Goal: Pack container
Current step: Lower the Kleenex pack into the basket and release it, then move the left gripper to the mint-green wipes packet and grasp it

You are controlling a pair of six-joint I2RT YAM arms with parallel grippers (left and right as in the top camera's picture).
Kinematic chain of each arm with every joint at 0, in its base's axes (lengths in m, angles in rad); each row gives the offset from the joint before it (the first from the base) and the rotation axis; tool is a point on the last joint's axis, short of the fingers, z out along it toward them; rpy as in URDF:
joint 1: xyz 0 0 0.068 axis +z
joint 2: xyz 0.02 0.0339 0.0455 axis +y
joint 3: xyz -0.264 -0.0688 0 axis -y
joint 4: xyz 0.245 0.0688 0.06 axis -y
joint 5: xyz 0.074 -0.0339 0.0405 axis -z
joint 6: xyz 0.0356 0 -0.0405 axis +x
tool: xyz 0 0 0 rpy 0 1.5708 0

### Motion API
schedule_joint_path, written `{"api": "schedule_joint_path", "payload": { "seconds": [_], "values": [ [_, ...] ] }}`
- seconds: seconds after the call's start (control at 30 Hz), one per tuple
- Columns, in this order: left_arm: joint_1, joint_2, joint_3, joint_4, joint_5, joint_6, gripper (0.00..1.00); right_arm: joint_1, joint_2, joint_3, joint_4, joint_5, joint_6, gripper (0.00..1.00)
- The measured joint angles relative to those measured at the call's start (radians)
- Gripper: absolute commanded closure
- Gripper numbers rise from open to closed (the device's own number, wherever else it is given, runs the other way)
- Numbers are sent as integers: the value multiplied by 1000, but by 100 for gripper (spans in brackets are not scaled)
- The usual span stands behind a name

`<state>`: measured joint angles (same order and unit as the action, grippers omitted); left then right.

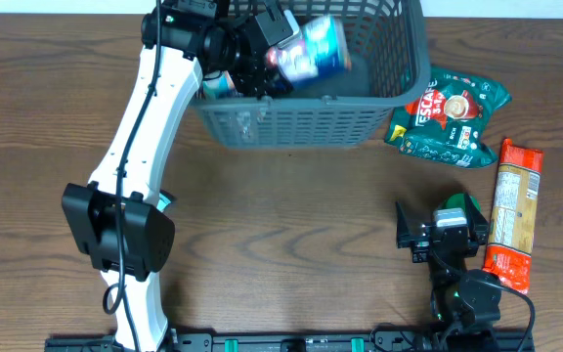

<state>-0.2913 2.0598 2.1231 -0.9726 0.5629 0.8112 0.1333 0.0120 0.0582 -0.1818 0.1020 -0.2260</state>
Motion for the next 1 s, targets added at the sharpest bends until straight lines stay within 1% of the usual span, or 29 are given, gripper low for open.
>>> {"api": "schedule_joint_path", "payload": {
  "seconds": [0.2,0.33,0.47,0.63,0.8,0.9,1.0],
  "values": [
    [-6,16,0,-8,-2,-3,1,0,0,0,0,0,0,1],
    [-7,16,0,21,-2,-17,1,0,0,0,0,0,0,1],
    [-7,16,0,82,-4,-65,2,0,0,0,0,0,0,1],
    [-7,14,7,126,-43,-148,2,0,0,0,0,0,0,1],
    [-7,-26,58,140,-158,-259,1,0,0,0,0,0,0,1],
    [-6,-84,95,143,-267,-327,2,0,0,0,0,0,0,1],
    [6,-175,121,142,-400,-422,1,0,0,0,0,0,0,1]
  ]
}}
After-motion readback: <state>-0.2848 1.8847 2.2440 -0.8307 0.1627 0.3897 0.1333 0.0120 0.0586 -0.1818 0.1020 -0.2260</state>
